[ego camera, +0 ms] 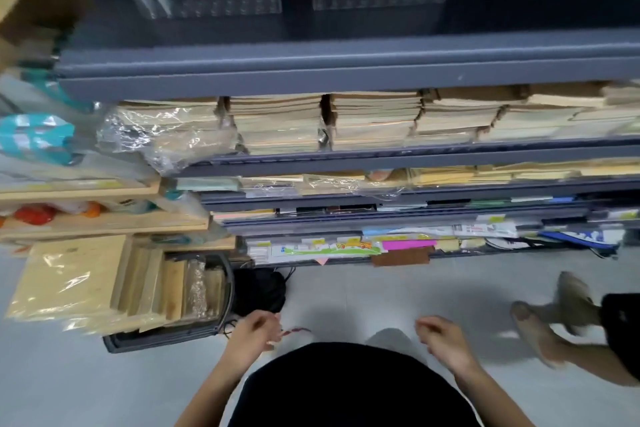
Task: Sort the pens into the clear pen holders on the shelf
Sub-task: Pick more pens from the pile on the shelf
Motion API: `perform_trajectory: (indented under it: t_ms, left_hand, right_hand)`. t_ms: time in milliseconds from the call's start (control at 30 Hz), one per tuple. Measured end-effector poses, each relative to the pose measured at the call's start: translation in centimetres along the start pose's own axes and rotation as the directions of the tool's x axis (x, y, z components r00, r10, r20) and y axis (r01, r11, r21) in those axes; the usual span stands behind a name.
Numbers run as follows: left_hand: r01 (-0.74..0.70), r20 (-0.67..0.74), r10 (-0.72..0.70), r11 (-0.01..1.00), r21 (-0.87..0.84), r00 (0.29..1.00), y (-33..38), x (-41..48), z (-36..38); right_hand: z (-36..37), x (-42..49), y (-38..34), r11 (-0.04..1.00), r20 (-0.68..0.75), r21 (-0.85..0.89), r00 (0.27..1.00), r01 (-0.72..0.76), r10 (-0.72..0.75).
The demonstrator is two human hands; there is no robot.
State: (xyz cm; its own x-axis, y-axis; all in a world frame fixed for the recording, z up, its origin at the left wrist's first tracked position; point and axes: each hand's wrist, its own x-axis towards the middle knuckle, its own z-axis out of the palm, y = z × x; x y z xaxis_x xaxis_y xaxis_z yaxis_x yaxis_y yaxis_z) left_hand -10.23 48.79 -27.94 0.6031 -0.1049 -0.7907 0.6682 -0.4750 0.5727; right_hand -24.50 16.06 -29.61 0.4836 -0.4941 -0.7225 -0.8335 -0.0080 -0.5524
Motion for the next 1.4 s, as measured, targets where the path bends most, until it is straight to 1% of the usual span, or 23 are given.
perform_trajectory:
  t_ms: [133,333,400,500,567,633,700,767,800,833,900,933,967,1000,1033,1067,1100,1133,1167,1200,1233,1300,1400]
  left_hand:
    - [-0.031,0.04,0.025,0.987,0.159,0.999,-0.8,-2.1,6.6]
    - [-0.164,0.056,0.155,0.956,0.245,0.986,1.2,-4.2,15.2]
    - [-0.194,0.064,0.184,0.951,0.239,0.981,3.5,-4.8,17.3]
    - [-0.284,0.108,0.264,0.924,0.257,0.958,8.3,-5.9,20.0]
    - [-0.384,0.148,0.356,0.881,0.275,0.923,12.4,-6.6,21.4]
    - [-0.497,0.187,0.462,0.82,0.282,0.867,17.1,-7.7,22.6]
    - [-0.609,0.21,0.572,0.741,0.283,0.793,22.3,-9.1,23.9]
    - [-0.73,0.205,0.705,0.619,0.291,0.679,27.4,-10.8,25.1]
    - [-0.785,0.198,0.769,0.545,0.297,0.608,29.9,-11.8,25.6]
    - [-0.83,0.19,0.825,0.463,0.312,0.532,32.3,-12.7,26.1]
    - [-0.888,0.183,0.916,0.271,0.373,0.356,36.8,-14.2,26.9]
    - [-0.899,0.174,0.946,0.187,0.395,0.273,39.0,-14.5,27.4]
    - [-0.901,0.152,0.964,0.138,0.411,0.217,41.1,-14.5,28.0]
    - [-0.892,0.126,0.976,0.108,0.438,0.18,43.1,-14.1,28.6]
    - [-0.871,0.105,0.981,0.095,0.482,0.165,45.2,-13.5,29.2]
    - [-0.838,0.091,0.979,0.108,0.534,0.184,47.3,-12.6,29.8]
    - [-0.799,0.087,0.967,0.146,0.584,0.24,49.3,-11.6,30.5]
    - [-0.755,0.096,0.941,0.196,0.625,0.323,51.2,-10.5,31.2]
    - [-0.701,0.11,0.898,0.251,0.667,0.426,52.9,-9.3,31.8]
    - [-0.64,0.12,0.85,0.285,0.714,0.512,54.3,-8.4,32.4]
    - [-0.592,0.127,0.814,0.295,0.75,0.567,55.5,-7.6,33.0]
    - [-0.569,0.123,0.801,0.299,0.766,0.586,57.4,-6.4,34.1]
    - [-0.587,0.102,0.794,0.349,0.731,0.599,60.0,-5.6,35.9]
  right_hand:
    - [-6.6,1.0,4.3,1.0,0.004,0.005,1.0,-0.022,0.022]
    - [-16.2,1.4,6.7,0.993,0.033,-0.022,0.993,0.113,-0.112]
    - [-18.8,1.1,6.1,0.986,0.021,-0.004,0.986,0.165,-0.165]
    - [-22.5,1.0,3.9,0.964,-0.053,-0.003,0.963,0.266,-0.266]
    - [-25.2,1.3,1.4,0.938,-0.102,-0.016,0.932,0.347,-0.347]
    - [-28.1,1.8,-2.0,0.897,-0.155,0.003,0.887,0.441,-0.435]
    - [-30.9,2.0,-6.1,0.846,-0.242,-0.01,0.819,0.534,-0.52]
    - [-33.8,2.0,-10.1,0.762,-0.35,-0.104,0.694,0.639,-0.629]
    - [-35.1,1.9,-12.1,0.703,-0.395,-0.185,0.603,0.687,-0.693]
    - [-36.4,1.9,-14.0,0.629,-0.423,-0.281,0.495,0.725,-0.759]
    - [-38.5,2.3,-17.4,0.469,-0.425,-0.459,0.277,0.755,-0.862]
    - [-39.4,2.7,-18.9,0.407,-0.409,-0.527,0.197,0.746,-0.891]
    - [-40.1,3.2,-20.3,0.364,-0.386,-0.58,0.148,0.728,-0.91]
    - [-40.6,3.8,-21.4,0.338,-0.361,-0.621,0.124,0.707,-0.924]
    - [-41.0,4.5,-22.3,0.317,-0.338,-0.653,0.111,0.688,-0.935]
    - [-41.1,5.1,-23.0,0.3,-0.319,-0.677,0.1,0.672,-0.942]
    - [-41.2,5.6,-23.5,0.286,-0.305,-0.697,0.089,0.657,-0.948]
    - [-41.4,6.1,-23.8,0.272,-0.292,-0.714,0.078,0.645,-0.953]
    - [-41.5,6.5,-24.1,0.256,-0.28,-0.728,0.065,0.636,-0.958]
    - [-41.7,6.8,-24.3,0.241,-0.271,-0.739,0.05,0.629,-0.961]
    - [-41.9,7.0,-24.5,0.232,-0.267,-0.747,0.039,0.623,-0.963]
    - [-42.1,7.2,-24.7,0.226,-0.264,-0.758,0.029,0.612,-0.964]
    - [-42.7,7.2,-25.1,0.216,-0.246,-0.76,0.036,0.613,-0.968]
